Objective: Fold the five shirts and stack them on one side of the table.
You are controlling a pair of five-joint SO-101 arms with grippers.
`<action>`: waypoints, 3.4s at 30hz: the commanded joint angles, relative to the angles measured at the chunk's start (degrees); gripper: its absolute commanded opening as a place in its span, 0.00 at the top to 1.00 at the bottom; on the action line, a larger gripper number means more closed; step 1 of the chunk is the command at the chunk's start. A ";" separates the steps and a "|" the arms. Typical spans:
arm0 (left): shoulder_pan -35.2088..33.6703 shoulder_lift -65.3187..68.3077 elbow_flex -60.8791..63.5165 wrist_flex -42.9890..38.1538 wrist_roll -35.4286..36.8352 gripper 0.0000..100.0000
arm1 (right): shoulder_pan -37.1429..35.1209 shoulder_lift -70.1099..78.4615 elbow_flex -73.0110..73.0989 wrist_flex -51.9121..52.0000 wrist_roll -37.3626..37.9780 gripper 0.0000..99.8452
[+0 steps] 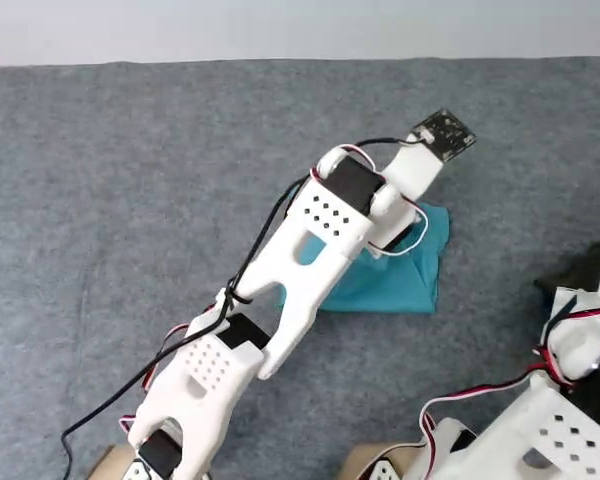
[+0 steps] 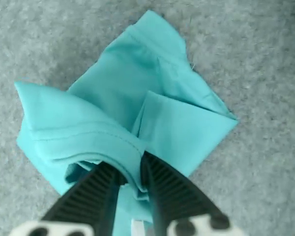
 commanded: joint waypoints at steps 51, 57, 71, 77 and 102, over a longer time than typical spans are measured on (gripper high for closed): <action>-22.33 -23.12 5.49 1.58 0.44 0.99 | -33.98 12.88 13.80 -22.02 -11.60 0.99; -29.10 -34.02 19.56 1.58 0.35 0.99 | -41.54 24.22 10.99 -29.76 -14.24 0.99; -43.78 -51.08 42.42 1.49 0.35 0.99 | -53.32 48.75 10.81 -50.51 -16.70 0.99; -47.03 -51.60 44.44 1.49 0.35 0.99 | -51.03 57.63 10.81 -56.75 -13.45 0.99; -52.13 -51.25 44.53 1.49 -3.25 0.99 | -44.53 67.03 -23.56 -27.47 -16.70 0.99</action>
